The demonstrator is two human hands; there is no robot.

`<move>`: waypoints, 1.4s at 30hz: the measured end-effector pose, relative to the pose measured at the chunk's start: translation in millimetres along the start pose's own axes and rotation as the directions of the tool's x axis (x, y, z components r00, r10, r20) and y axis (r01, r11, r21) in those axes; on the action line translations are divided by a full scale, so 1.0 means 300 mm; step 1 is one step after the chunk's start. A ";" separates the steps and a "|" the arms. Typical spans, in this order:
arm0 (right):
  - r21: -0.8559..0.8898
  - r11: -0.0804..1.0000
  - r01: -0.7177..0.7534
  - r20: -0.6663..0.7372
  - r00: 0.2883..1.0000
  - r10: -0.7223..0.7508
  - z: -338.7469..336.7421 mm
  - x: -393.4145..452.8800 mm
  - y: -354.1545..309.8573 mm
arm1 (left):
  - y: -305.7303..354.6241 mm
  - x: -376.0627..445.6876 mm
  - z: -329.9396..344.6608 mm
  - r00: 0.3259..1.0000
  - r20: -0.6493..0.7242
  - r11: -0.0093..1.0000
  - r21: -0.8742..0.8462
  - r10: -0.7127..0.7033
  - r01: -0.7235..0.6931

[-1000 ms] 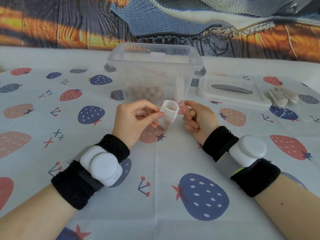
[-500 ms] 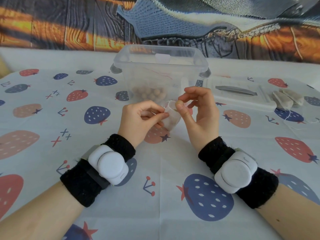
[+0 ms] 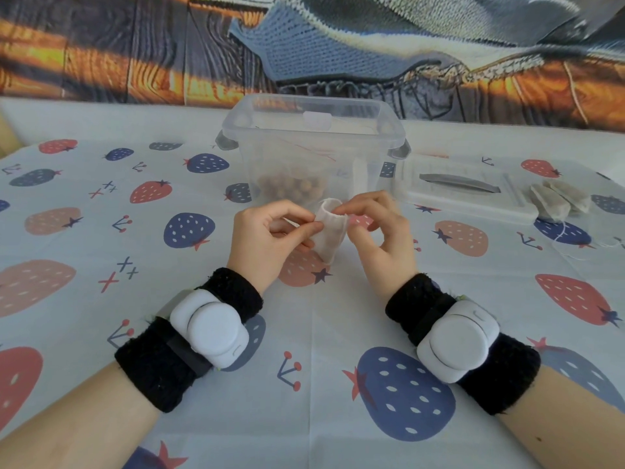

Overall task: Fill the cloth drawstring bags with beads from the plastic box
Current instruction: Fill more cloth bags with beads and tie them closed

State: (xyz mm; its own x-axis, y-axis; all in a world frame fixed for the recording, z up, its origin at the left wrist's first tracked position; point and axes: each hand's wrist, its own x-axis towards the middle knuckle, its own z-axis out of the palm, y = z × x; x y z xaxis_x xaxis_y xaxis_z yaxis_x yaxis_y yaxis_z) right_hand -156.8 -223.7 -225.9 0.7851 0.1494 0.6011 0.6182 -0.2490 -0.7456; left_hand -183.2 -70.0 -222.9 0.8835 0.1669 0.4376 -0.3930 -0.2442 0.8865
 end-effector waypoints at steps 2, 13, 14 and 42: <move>-0.025 0.999 -0.033 0.045 0.998 0.034 0.005 0.000 0.010 | -0.002 0.001 -0.001 1.000 -0.007 1.000 0.017 -0.005 0.005; 0.016 0.999 -0.051 -0.008 0.999 0.051 -0.004 0.005 0.017 | -0.034 0.017 -0.021 0.995 -0.076 0.983 0.176 0.063 -0.049; -0.004 0.999 -0.045 0.022 0.999 0.045 -0.003 0.002 0.015 | -0.037 0.020 -0.020 0.995 -0.078 0.982 0.182 0.058 -0.043; -0.312 0.942 0.123 0.051 0.992 -0.113 -0.023 0.241 -0.098 | -0.061 0.030 -0.138 0.996 0.018 0.944 0.317 0.093 -0.094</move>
State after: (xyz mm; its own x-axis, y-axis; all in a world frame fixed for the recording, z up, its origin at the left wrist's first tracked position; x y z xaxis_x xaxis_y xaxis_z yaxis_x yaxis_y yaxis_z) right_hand -118.6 -212.4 -158.6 0.7114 0.2249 0.6659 0.6670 -0.5148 -0.5387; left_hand -178.7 -24.5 -228.9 0.8475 0.1266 0.5155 -0.3730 -0.5490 0.7480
